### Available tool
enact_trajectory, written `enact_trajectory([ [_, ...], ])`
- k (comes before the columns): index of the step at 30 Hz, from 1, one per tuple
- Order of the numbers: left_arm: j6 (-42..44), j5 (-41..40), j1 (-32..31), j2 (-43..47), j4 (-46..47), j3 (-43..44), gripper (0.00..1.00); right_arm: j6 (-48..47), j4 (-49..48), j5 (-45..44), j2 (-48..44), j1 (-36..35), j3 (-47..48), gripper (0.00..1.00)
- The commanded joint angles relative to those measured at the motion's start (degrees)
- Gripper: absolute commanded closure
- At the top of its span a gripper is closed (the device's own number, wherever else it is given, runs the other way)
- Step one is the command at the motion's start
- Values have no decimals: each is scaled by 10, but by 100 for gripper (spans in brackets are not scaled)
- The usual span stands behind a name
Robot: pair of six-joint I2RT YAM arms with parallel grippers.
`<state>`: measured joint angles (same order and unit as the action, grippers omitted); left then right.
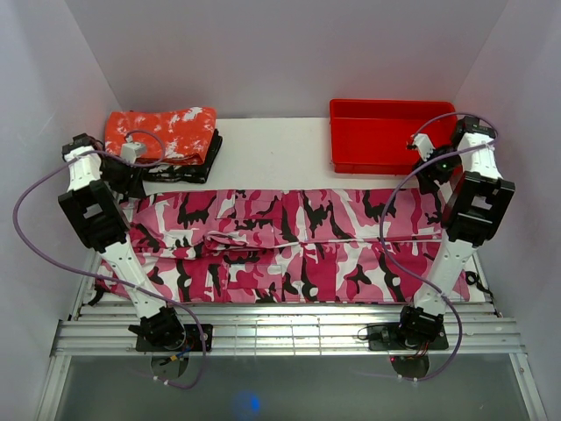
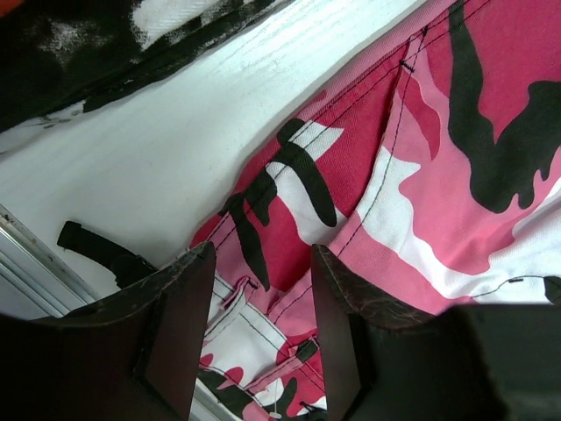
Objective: Fold and stack the trousers
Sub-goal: Fold the trousers
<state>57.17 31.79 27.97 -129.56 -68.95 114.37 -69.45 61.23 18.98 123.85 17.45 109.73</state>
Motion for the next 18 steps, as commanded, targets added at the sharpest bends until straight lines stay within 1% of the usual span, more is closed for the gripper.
enact_trajectory([
  [1,21,13,2,40,2,-8,42,-47,-22,-14,20,2,7,32],
  [4,13,7,5,49,17,-26,42,-64,-63,-9,14,2,-28,32],
  [5,8,8,6,51,21,-27,42,-74,-95,-8,7,1,-57,33],
  [8,5,6,10,56,23,-34,42,-90,-154,-8,2,0,-102,33],
  [14,-3,-2,20,69,36,-56,42,-105,-190,-16,31,0,-115,33],
  [15,-9,0,27,70,39,-58,42,-104,-187,-14,35,0,-114,35],
  [16,-11,3,31,70,40,-59,42,-106,-182,-14,41,0,-113,50],
  [18,-14,7,43,67,40,-54,42,-118,-153,-17,46,-1,-112,68],
])
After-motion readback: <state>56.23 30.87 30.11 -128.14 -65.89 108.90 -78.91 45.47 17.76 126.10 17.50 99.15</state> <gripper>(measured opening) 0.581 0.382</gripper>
